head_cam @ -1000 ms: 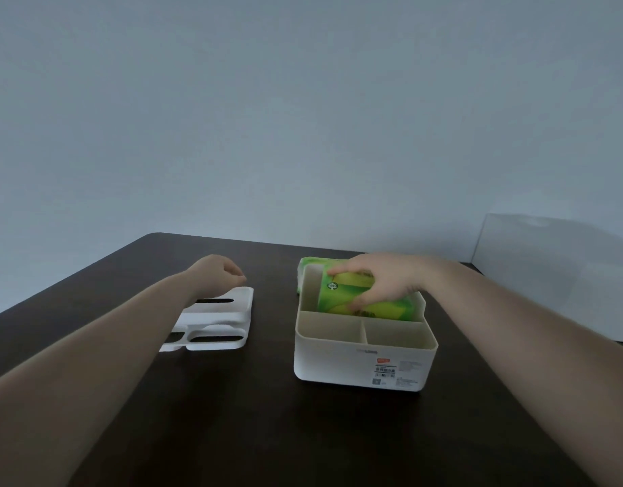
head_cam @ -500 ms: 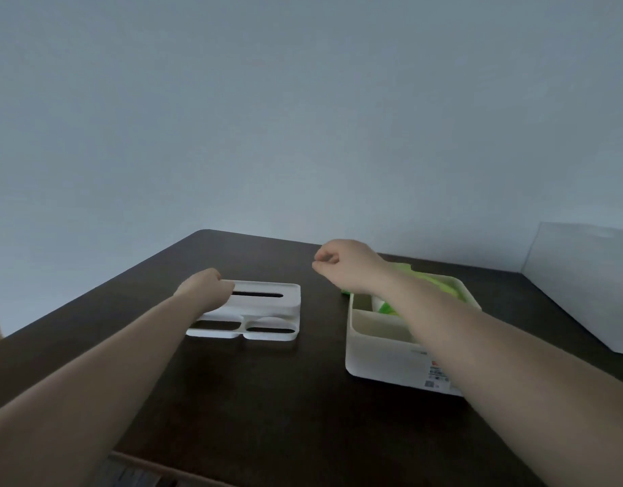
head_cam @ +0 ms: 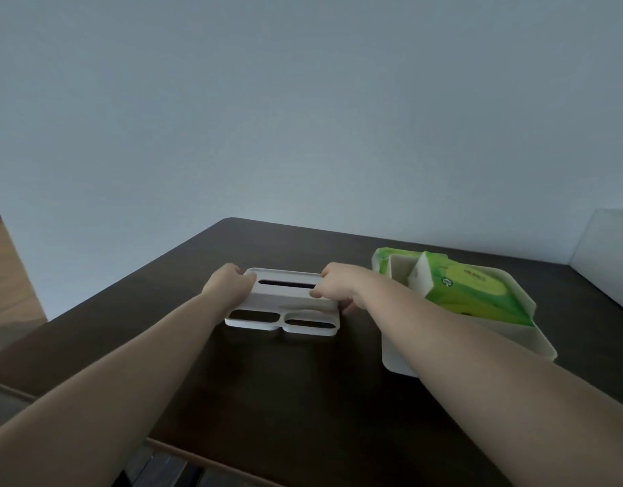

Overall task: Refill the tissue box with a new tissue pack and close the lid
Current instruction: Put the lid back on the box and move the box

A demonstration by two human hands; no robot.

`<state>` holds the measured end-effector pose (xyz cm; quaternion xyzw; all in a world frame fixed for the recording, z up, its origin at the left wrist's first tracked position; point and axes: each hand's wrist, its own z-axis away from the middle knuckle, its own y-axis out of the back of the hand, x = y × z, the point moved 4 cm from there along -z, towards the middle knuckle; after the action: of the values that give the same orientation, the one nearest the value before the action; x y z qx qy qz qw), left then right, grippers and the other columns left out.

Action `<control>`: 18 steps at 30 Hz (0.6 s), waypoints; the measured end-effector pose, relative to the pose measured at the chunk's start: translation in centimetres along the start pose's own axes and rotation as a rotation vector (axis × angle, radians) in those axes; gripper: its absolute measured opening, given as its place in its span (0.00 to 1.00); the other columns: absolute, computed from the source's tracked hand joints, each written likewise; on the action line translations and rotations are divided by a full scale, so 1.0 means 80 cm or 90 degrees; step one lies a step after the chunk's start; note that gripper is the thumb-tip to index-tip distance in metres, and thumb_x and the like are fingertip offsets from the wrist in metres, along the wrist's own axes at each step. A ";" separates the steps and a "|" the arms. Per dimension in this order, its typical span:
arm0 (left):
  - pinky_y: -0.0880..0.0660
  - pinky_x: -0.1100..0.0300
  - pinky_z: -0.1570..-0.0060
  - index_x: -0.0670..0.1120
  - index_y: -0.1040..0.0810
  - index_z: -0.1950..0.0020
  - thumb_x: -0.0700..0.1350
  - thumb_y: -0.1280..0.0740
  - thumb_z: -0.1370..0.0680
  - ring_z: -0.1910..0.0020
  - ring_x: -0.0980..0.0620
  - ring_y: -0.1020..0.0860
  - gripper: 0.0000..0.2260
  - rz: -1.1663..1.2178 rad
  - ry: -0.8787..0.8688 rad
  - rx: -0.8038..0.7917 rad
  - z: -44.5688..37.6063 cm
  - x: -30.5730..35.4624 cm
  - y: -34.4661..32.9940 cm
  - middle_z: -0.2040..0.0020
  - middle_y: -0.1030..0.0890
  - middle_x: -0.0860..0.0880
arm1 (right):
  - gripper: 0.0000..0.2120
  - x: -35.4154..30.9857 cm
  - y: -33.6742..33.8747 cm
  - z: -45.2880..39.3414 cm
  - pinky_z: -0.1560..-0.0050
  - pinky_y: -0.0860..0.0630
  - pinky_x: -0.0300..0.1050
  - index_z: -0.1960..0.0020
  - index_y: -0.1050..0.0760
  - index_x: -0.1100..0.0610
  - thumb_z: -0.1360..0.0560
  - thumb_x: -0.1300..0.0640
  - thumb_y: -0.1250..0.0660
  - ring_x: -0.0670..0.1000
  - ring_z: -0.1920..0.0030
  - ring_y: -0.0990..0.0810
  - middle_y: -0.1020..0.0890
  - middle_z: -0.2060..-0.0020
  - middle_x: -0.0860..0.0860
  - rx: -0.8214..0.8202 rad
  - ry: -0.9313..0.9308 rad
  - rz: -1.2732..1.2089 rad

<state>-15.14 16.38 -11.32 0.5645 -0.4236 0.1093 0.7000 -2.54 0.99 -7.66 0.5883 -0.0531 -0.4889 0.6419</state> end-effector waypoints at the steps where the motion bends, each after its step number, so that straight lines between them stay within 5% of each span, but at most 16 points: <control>1: 0.34 0.57 0.58 0.42 0.23 0.50 0.47 0.41 0.22 0.57 0.47 0.26 0.11 0.001 0.001 0.007 -0.002 0.000 0.000 0.55 0.24 0.45 | 0.26 0.001 0.001 -0.002 0.45 0.20 0.52 0.26 0.36 0.57 0.23 0.55 0.36 0.61 0.41 0.22 0.30 0.30 0.59 0.005 -0.011 -0.022; 3: 0.38 0.60 0.68 0.44 0.34 0.68 0.45 0.40 0.23 0.70 0.51 0.36 0.14 0.011 0.016 0.027 -0.004 0.000 0.000 0.68 0.34 0.49 | 0.24 0.001 0.005 -0.004 0.45 0.20 0.53 0.28 0.34 0.59 0.23 0.56 0.36 0.61 0.42 0.22 0.28 0.33 0.59 0.022 -0.020 -0.052; 9: 0.42 0.59 0.73 0.44 0.38 0.71 0.40 0.41 0.25 0.73 0.51 0.37 0.14 -0.005 0.010 0.083 0.011 0.024 0.015 0.71 0.36 0.48 | 0.15 0.004 0.035 -0.001 0.40 0.22 0.53 0.39 0.26 0.65 0.23 0.61 0.39 0.56 0.49 0.21 0.22 0.42 0.61 0.098 0.002 -0.095; 12: 0.39 0.60 0.73 0.40 0.28 0.66 0.38 0.41 0.27 0.71 0.49 0.33 0.08 0.016 -0.014 0.092 0.019 0.047 0.022 0.70 0.31 0.48 | 0.09 0.008 0.060 0.011 0.52 0.19 0.47 0.46 0.25 0.64 0.25 0.63 0.39 0.57 0.53 0.21 0.22 0.52 0.59 0.153 0.022 -0.129; 14: 0.37 0.60 0.72 0.41 0.23 0.63 0.37 0.41 0.28 0.69 0.47 0.31 0.08 0.054 -0.037 0.100 0.029 0.066 0.026 0.69 0.28 0.47 | 0.04 0.009 0.081 0.026 0.68 0.29 0.42 0.54 0.27 0.63 0.26 0.64 0.40 0.54 0.64 0.27 0.28 0.63 0.56 0.185 0.041 -0.112; 18: 0.36 0.59 0.66 0.44 0.29 0.70 0.37 0.42 0.29 0.70 0.45 0.34 0.10 0.133 -0.071 0.110 0.051 0.110 0.029 0.72 0.32 0.47 | 0.08 0.021 0.133 0.053 0.73 0.38 0.39 0.65 0.31 0.60 0.27 0.64 0.39 0.52 0.72 0.32 0.32 0.71 0.55 0.270 0.060 -0.076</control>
<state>-13.10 10.72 -3.35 0.5807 -0.5071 0.1859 0.6092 1.62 -4.98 1.37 0.7344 -0.0896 -0.4759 0.4755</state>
